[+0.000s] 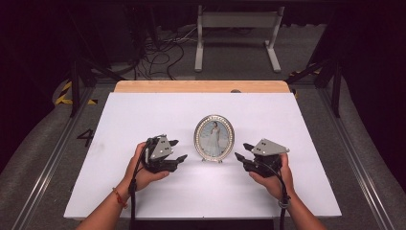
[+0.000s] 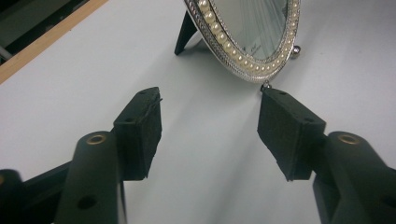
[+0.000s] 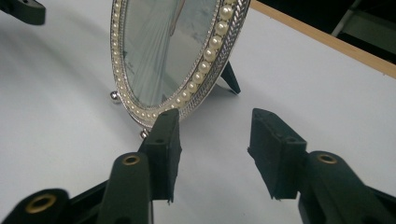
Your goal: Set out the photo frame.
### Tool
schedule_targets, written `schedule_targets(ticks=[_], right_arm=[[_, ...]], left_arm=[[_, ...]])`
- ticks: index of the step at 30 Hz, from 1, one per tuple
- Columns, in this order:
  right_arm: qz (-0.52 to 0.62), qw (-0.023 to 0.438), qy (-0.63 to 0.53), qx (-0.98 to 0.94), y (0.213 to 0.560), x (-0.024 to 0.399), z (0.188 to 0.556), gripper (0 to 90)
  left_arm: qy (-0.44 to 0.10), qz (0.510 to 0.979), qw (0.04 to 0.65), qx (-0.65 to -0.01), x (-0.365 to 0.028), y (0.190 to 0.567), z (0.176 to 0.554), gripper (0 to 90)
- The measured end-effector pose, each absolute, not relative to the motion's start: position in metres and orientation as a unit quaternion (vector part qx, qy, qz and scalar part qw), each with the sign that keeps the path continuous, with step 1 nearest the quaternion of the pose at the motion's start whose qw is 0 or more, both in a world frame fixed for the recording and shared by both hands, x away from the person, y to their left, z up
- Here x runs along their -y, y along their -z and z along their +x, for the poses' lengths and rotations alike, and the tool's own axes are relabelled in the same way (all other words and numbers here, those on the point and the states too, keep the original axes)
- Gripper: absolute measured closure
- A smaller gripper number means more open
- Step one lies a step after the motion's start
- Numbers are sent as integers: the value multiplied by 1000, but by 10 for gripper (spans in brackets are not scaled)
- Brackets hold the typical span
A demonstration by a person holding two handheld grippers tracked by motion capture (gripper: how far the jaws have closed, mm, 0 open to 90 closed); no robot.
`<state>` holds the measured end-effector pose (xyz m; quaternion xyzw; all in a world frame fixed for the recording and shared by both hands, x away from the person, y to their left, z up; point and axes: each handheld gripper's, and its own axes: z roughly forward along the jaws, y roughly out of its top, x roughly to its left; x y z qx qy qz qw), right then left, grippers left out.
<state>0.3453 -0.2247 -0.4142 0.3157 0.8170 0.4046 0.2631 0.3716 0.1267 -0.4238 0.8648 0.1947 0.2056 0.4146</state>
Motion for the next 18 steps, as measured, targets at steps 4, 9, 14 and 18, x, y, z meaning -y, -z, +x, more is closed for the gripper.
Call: schedule_targets(ticks=[4,9,14,18], right_arm=[[311,272,-396,-820,415,226,343,464],[317,279,-387,-820,417,230,341,373],[325,281,-384,-817,420,236,340,315],[325,279,-391,-814,422,242,338,297]], left_arm=[[-210,867,407,-195,-133,426,368,342],[-213,865,408,-201,-143,428,363,288],[-219,864,404,-207,-152,432,357,219],[-221,862,403,-213,-159,434,353,192]])
